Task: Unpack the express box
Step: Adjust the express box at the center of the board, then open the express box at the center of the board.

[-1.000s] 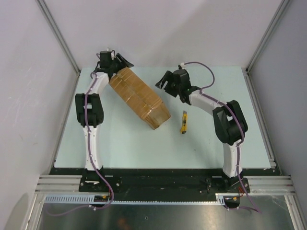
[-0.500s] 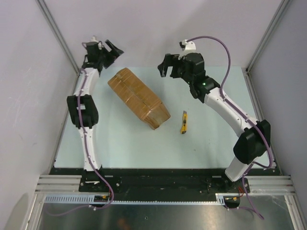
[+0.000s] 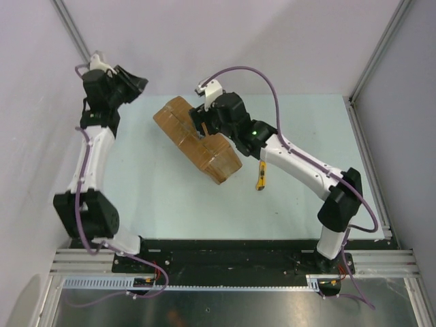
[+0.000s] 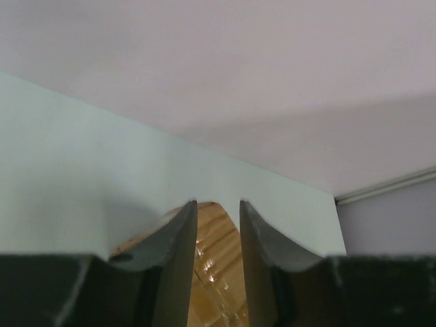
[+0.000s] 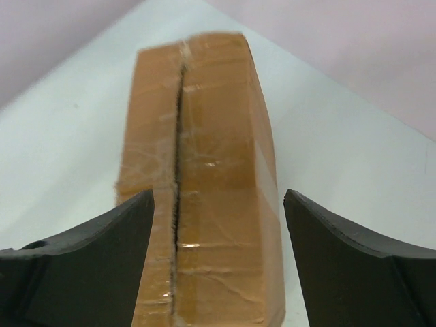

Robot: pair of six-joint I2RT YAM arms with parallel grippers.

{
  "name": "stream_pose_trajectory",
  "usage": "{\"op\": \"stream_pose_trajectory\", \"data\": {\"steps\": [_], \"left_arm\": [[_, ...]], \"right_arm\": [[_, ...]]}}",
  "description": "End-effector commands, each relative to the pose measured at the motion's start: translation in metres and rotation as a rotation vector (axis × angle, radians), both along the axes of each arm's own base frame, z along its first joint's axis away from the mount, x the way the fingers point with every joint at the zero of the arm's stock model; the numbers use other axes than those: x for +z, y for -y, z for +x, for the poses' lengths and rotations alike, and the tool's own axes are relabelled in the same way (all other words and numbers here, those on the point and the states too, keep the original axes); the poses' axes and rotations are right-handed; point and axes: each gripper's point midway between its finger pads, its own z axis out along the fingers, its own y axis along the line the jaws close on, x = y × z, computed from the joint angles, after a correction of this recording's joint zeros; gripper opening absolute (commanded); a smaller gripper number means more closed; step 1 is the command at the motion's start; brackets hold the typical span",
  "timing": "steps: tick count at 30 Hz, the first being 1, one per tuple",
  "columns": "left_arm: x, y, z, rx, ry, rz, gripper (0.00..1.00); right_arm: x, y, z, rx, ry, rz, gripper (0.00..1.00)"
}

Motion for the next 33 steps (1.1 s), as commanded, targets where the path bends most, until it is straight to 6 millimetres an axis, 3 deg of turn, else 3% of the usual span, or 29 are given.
{"op": "stream_pose_trajectory", "data": {"steps": [1, 2, 3, 4, 5, 7, 8, 11, 12, 18, 20, 22, 25, 27, 29, 33], "left_arm": [[-0.013, 0.039, -0.049, -0.094, 0.003, 0.089, 0.36], [-0.038, 0.045, -0.057, -0.117, -0.047, 0.081, 0.36], [-0.048, 0.048, -0.063, -0.124, -0.071, 0.07, 0.36], [-0.052, 0.066, -0.075, -0.163, -0.077, 0.062, 0.37], [-0.073, 0.073, -0.084, -0.177, -0.125, 0.042, 0.41], [-0.082, 0.092, -0.1, -0.232, -0.14, 0.048, 0.52], [-0.091, 0.096, -0.112, -0.239, -0.145, 0.072, 0.64], [-0.11, 0.106, -0.13, -0.252, -0.17, 0.093, 0.72], [-0.115, 0.108, -0.133, -0.258, -0.181, 0.092, 0.74], [-0.153, 0.117, -0.141, -0.285, -0.271, 0.093, 0.71], [-0.159, 0.118, -0.142, -0.296, -0.286, 0.091, 0.69], [-0.152, 0.119, -0.142, -0.304, -0.265, 0.096, 0.7], [-0.145, 0.115, -0.139, -0.282, -0.233, 0.142, 0.74], [-0.152, 0.114, -0.137, -0.275, -0.251, 0.148, 0.78], [-0.16, 0.12, -0.131, -0.29, -0.279, 0.125, 0.81], [-0.154, 0.138, -0.119, -0.341, -0.257, 0.058, 0.84]], "right_arm": [[-0.028, 0.014, 0.018, -0.035, 0.01, -0.137, 0.8], [-0.029, 0.016, 0.02, -0.045, 0.011, -0.141, 0.8], [-0.031, 0.018, 0.022, -0.044, 0.01, -0.145, 0.81], [-0.029, 0.024, 0.026, -0.051, 0.01, -0.144, 0.82], [-0.028, 0.025, 0.026, -0.052, 0.007, -0.143, 0.87], [-0.034, 0.029, 0.026, -0.035, -0.007, -0.167, 0.91], [-0.039, 0.032, 0.029, -0.038, -0.015, -0.178, 0.93], [-0.055, 0.035, 0.036, -0.04, -0.04, -0.212, 0.94], [-0.068, 0.035, 0.037, -0.038, -0.066, -0.236, 0.94], [-0.099, 0.046, 0.049, -0.079, -0.143, -0.267, 0.92], [-0.111, 0.047, 0.053, -0.082, -0.175, -0.272, 0.91], [-0.122, 0.054, 0.057, -0.106, -0.198, -0.293, 0.9], [-0.134, 0.062, 0.061, -0.127, -0.227, -0.3, 0.89], [-0.141, 0.062, 0.059, -0.114, -0.249, -0.299, 0.88], [-0.143, 0.06, 0.055, -0.095, -0.253, -0.3, 0.88], [-0.159, 0.061, 0.048, -0.087, -0.28, -0.324, 0.88]]}}
